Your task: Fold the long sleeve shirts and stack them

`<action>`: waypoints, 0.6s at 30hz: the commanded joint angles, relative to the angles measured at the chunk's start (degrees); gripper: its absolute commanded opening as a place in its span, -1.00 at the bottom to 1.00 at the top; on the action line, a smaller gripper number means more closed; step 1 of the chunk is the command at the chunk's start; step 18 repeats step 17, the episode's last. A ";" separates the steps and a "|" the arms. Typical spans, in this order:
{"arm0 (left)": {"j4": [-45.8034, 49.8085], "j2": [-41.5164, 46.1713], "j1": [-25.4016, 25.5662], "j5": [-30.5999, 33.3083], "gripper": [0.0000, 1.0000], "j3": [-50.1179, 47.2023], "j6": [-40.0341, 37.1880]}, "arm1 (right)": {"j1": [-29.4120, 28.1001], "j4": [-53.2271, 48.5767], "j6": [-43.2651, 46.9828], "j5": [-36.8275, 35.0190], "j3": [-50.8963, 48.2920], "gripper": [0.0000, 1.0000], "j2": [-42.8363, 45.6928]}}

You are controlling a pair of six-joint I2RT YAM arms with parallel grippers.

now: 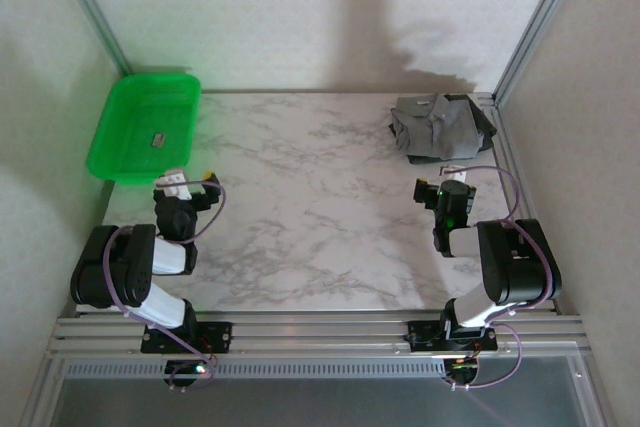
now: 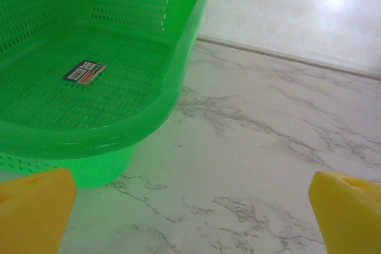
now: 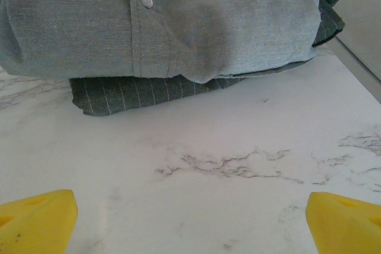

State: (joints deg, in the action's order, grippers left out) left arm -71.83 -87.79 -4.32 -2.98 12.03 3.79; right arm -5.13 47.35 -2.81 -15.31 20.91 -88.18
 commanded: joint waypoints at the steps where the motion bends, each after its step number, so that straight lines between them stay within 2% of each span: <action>1: -1.74 -0.08 0.38 1.14 0.99 0.90 -0.72 | -0.05 1.46 -0.95 0.06 0.82 0.98 0.29; 18: -1.76 -0.04 0.38 1.14 0.99 0.89 -0.72 | 0.03 1.47 -0.97 0.02 0.80 0.98 0.29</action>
